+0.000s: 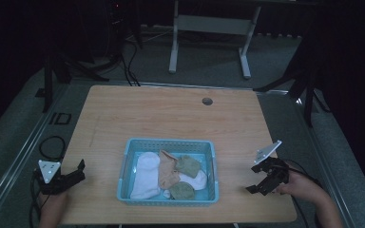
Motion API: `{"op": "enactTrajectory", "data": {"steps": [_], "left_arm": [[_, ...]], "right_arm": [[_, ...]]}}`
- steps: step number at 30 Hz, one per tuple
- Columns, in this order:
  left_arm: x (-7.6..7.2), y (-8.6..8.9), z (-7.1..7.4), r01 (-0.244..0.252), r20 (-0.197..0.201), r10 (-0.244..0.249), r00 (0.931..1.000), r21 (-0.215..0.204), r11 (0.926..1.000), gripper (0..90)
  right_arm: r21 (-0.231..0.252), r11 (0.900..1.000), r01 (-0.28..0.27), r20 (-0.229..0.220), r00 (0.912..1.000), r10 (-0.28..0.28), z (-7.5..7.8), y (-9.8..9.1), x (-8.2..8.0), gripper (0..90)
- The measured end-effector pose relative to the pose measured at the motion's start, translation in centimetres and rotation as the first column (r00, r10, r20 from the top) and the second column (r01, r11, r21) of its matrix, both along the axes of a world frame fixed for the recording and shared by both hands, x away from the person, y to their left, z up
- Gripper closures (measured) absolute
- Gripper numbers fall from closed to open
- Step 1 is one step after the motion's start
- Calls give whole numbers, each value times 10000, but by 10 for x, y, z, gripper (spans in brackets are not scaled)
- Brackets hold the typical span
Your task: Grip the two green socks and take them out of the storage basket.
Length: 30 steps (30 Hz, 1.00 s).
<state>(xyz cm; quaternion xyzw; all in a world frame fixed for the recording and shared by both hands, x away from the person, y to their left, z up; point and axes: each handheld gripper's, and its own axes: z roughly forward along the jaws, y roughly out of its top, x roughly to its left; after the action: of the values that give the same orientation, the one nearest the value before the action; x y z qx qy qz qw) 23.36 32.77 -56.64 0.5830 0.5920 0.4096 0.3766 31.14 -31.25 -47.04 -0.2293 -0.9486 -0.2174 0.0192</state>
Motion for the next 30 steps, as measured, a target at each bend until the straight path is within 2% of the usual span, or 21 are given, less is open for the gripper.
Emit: {"op": "enactTrajectory", "data": {"steps": [3, 4, 9, 15, 25, 30], "left_arm": [[0, 0, 0, -2, 7, 2, 10000, 11, 10000, 4], [0, 0, 0, -1, 9, 1, 10000, 9, 10000, 4], [0, 0, 0, -3, 43, 3, 10000, -9, 10000, 4], [0, 0, 0, 7, 49, -7, 10000, -7, 10000, 3], [0, 0, 0, 17, 40, -16, 10000, -21, 10000, 4], [0, 0, 0, 18, 41, -18, 10000, -8, 10000, 4]], "right_arm": [[142, 9998, -141, 65, 9999, 140, 6, 4, 0, 130], [264, 9992, -287, 154, 9995, 283, 14, 9, -1, 129], [519, 9962, -693, 397, 9969, 672, 30, 20, 0, 128], [864, 9907, -1052, 659, 9928, 997, 42, 35, 0, 125], [741, 9848, -1574, 1097, 9828, 1488, 54, 58, -2, 125], [716, 9778, -1970, 1248, 9744, 1871, 58, 72, -4, 128]]}}
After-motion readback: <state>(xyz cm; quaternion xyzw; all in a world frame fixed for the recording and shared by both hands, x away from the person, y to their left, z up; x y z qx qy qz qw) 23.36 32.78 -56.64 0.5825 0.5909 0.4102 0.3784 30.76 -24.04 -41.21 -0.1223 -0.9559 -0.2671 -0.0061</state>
